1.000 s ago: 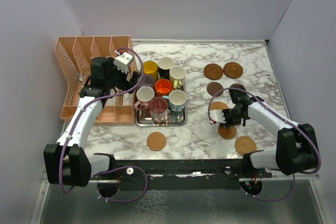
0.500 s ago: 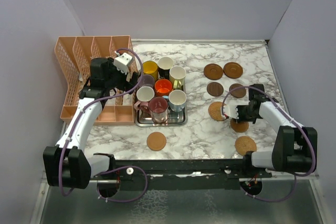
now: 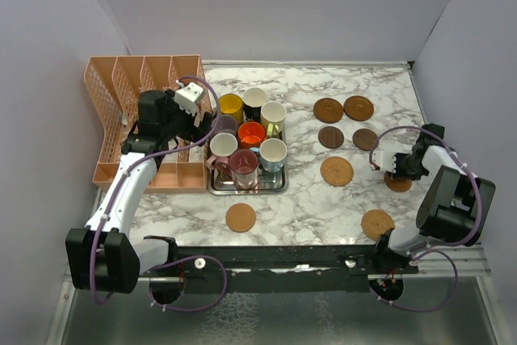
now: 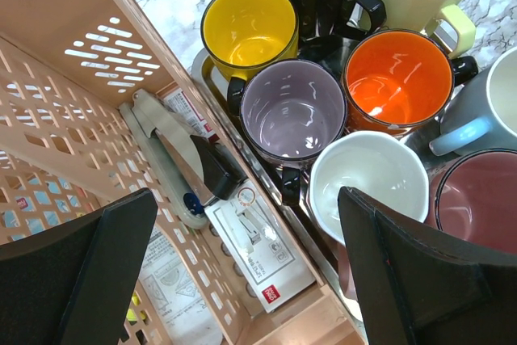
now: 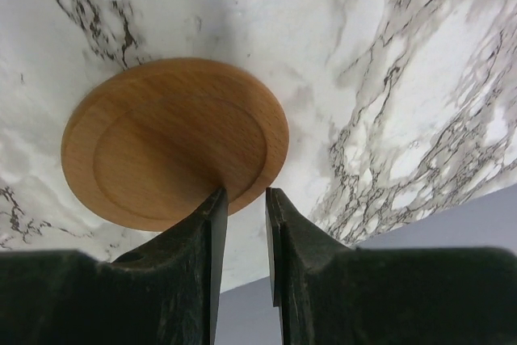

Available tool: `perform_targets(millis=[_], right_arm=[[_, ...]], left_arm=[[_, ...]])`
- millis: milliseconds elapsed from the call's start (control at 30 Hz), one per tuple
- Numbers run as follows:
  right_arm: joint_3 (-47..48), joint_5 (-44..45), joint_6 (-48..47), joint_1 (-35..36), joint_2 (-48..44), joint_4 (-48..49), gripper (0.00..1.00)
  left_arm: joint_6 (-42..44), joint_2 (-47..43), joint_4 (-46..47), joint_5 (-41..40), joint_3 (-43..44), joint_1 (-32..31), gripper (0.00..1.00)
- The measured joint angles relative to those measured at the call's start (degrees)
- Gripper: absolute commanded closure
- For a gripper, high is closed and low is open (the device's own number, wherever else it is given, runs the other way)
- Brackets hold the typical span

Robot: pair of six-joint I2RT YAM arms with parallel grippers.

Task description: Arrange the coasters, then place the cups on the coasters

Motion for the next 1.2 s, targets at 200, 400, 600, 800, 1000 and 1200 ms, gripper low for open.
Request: perform_targets(millis=[200,400,600,800,1000,1200], right_arm=[[0.5,-0.7,-1.2,-1.2,-0.4,-2.6,0.65],[3.5,-7.7,-0.1,-1.6,-3.6,-14.5,0.49],[3.6,-12.9,-1.7,-1.6,-11.1,-21.7,0.39],[-4.1,-13.6,-5.0,0.7,-18.3,-25.6,0.38],[-7.8,-13.6,-2.9,9.1,-17.0,-26.6,0.38],[-10.3,-13.1,0.1,13.1,-16.3,-23.1,0.41]], left_arm=[[0.0,0.0,0.1,0.0,-0.2,0.0,0.01],[0.0,0.0,0.7,0.1,-1.1,0.0,0.01],[0.0,0.0,1.2,0.2,-1.1,0.0,0.01],[0.0,0.8,2.0,0.4,-1.1,0.0,0.01],[-0.1,1.9,2.1,0.4,-1.1,0.0,0.01],[0.0,1.9,2.1,0.4,-1.1,0.0,0.01]])
